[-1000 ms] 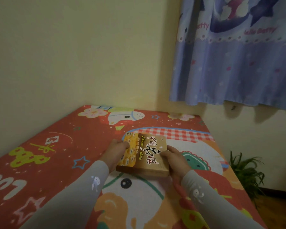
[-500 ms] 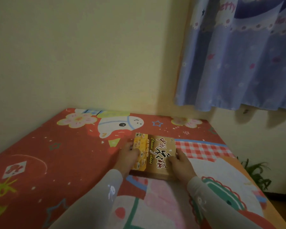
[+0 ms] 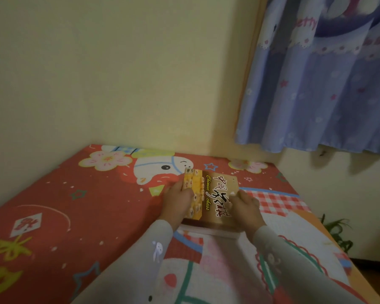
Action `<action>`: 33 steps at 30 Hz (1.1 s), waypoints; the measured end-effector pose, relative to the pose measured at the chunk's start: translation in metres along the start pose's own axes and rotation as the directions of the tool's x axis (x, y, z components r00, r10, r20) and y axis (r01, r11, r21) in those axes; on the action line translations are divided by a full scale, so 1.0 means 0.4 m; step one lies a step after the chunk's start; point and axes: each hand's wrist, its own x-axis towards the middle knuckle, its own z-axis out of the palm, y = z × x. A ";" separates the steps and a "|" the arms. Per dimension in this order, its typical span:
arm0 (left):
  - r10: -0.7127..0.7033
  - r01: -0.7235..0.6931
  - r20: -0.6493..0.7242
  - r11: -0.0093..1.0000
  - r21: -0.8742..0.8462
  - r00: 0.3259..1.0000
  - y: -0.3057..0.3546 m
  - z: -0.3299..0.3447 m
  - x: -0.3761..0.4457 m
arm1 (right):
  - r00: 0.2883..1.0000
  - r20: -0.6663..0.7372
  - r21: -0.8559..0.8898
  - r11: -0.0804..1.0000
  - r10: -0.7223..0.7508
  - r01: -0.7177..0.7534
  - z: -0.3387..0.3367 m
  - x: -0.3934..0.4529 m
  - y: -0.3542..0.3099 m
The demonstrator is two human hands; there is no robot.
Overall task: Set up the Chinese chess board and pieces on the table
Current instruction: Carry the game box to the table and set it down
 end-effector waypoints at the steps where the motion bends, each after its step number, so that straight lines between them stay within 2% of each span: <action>1: 0.011 -0.011 -0.001 1.000 -0.003 1.000 0.013 -0.013 -0.006 | 0.999 -0.035 0.061 0.998 -0.011 0.013 -0.006 -0.008 -0.022; 3: 0.025 -0.025 -0.019 1.000 0.009 0.999 0.022 -0.061 -0.016 | 0.999 -0.042 0.162 0.987 -0.002 0.009 0.006 -0.031 -0.061; 6: 0.025 -0.022 -0.059 0.999 0.047 0.998 0.019 -0.150 -0.037 | 1.000 0.026 0.198 0.980 -0.006 0.001 0.055 -0.068 -0.101; 10: -0.009 0.036 -0.154 0.984 0.172 0.988 -0.026 -0.335 -0.076 | 0.978 0.183 0.153 0.985 -0.105 0.078 0.204 -0.167 -0.143; 15: 0.029 0.057 -0.245 0.940 0.338 0.969 -0.077 -0.527 -0.088 | 0.914 0.357 0.021 0.980 -0.193 0.199 0.392 -0.238 -0.172; 18: 0.071 0.084 -0.292 0.870 0.486 0.954 -0.118 -0.592 -0.066 | 0.890 0.407 0.002 0.975 -0.205 0.223 0.447 -0.257 -0.200; 21: 0.067 0.166 -0.295 0.700 0.695 0.953 -0.150 -0.629 -0.037 | 0.865 0.447 -0.041 0.960 -0.230 0.277 0.450 -0.259 -0.214; 23: 0.112 0.177 -0.293 0.580 0.795 0.950 -0.150 -0.625 -0.017 | 0.870 0.421 -0.025 0.956 -0.256 0.293 0.429 -0.258 -0.211; 26: 0.245 0.120 -0.267 0.486 0.866 0.932 -0.106 -0.557 -0.003 | 0.906 0.313 -0.032 0.950 -0.286 0.311 0.364 -0.247 -0.198; 29: 0.299 -0.078 -0.106 0.544 0.835 0.948 -0.052 -0.426 0.001 | 0.936 0.132 -0.136 0.929 -0.326 0.343 0.273 -0.208 -0.167; 31: 0.340 -0.239 0.041 0.562 0.792 0.939 -0.027 -0.330 0.003 | 0.957 0.032 -0.212 0.933 -0.290 0.290 0.209 -0.166 -0.135; 33: 0.326 -0.337 0.175 0.552 0.762 0.929 -0.011 -0.245 0.013 | 0.973 -0.022 -0.291 0.933 -0.230 0.214 0.150 -0.129 -0.100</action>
